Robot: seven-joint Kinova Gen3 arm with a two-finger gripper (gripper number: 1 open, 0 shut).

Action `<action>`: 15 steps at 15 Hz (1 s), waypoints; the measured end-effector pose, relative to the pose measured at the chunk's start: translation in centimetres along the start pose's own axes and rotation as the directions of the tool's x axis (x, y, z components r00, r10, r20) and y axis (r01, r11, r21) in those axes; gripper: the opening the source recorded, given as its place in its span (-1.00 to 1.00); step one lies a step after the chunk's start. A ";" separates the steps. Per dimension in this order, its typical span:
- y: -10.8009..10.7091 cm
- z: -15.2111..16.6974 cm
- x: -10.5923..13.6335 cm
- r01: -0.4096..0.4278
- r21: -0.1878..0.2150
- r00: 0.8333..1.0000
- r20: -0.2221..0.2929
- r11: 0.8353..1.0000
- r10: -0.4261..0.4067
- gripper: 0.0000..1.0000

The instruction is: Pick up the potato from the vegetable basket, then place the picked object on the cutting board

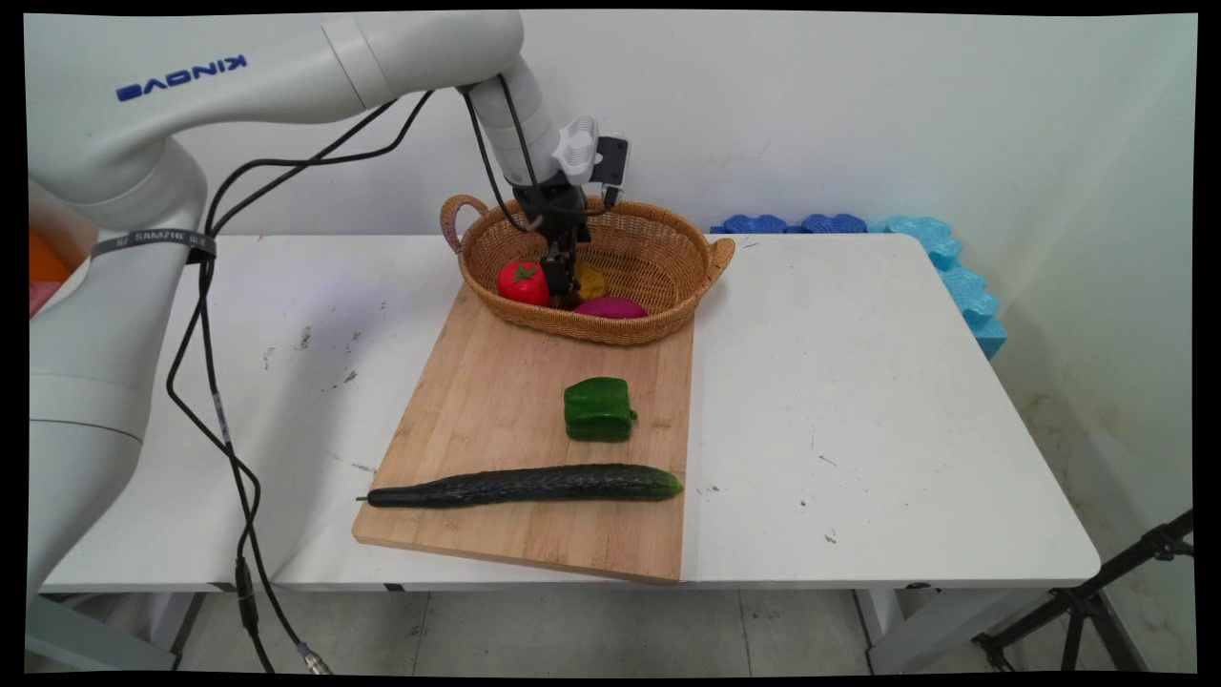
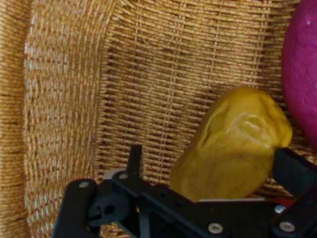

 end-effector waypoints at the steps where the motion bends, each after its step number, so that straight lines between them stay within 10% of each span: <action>1: 0.0 0.2 0.0 -0.002 -0.003 1.000 0.000 1.000 0.002 1.00; 2: 0.0 0.4 0.0 -0.004 -0.006 1.000 -0.002 1.000 0.004 1.00; 3: -0.1 0.5 0.0 -0.006 -0.008 1.000 -0.004 1.000 0.006 -1.00; 15: -0.1 -0.3 0.4 0.013 0.007 0.999 -0.041 1.000 -0.012 -1.00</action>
